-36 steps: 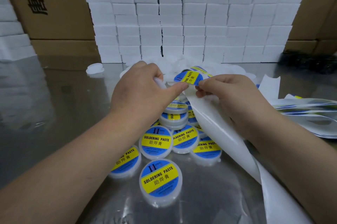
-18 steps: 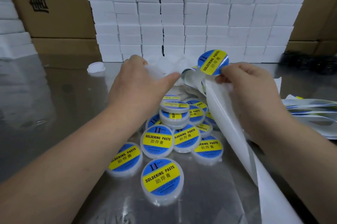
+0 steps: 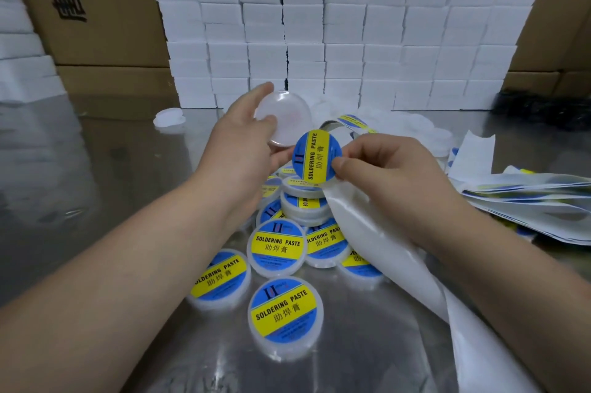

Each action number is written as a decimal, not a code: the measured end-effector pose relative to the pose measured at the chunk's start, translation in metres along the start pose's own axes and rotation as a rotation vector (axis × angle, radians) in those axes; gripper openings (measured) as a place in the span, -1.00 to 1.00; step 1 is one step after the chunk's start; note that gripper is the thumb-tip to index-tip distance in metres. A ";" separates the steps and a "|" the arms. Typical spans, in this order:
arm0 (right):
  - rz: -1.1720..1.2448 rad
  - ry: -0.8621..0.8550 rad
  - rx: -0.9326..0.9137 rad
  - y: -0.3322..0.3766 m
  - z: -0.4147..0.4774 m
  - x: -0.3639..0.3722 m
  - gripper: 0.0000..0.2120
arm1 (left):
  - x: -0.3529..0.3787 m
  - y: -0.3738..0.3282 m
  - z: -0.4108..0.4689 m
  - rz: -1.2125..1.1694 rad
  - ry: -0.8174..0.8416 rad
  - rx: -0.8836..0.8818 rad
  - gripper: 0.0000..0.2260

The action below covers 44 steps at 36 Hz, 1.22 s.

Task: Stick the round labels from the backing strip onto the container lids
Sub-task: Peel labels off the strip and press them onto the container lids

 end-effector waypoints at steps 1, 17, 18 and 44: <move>0.009 -0.001 0.000 0.000 0.000 0.000 -0.80 | 0.002 0.000 -0.001 -0.029 0.023 -0.006 -0.66; 0.146 -0.037 0.008 0.006 -0.002 -0.003 -0.71 | 0.021 0.005 -0.012 -0.076 0.270 -0.066 -0.76; 0.136 -0.040 0.013 0.005 -0.002 -0.003 -0.72 | 0.021 0.004 -0.012 -0.068 0.279 -0.056 -0.76; 0.072 -0.085 0.080 -0.001 -0.001 -0.006 -0.76 | 0.023 0.007 -0.010 0.023 0.327 0.052 -0.72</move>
Point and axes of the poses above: each hand's wrist, its own z-axis towards the middle knuckle, its own x-axis out of the palm, y = z × x, the point moved 6 cm from there along z, towards the middle knuckle, and after that the axes turned 5 degrees about z, right-handed, at the moved point
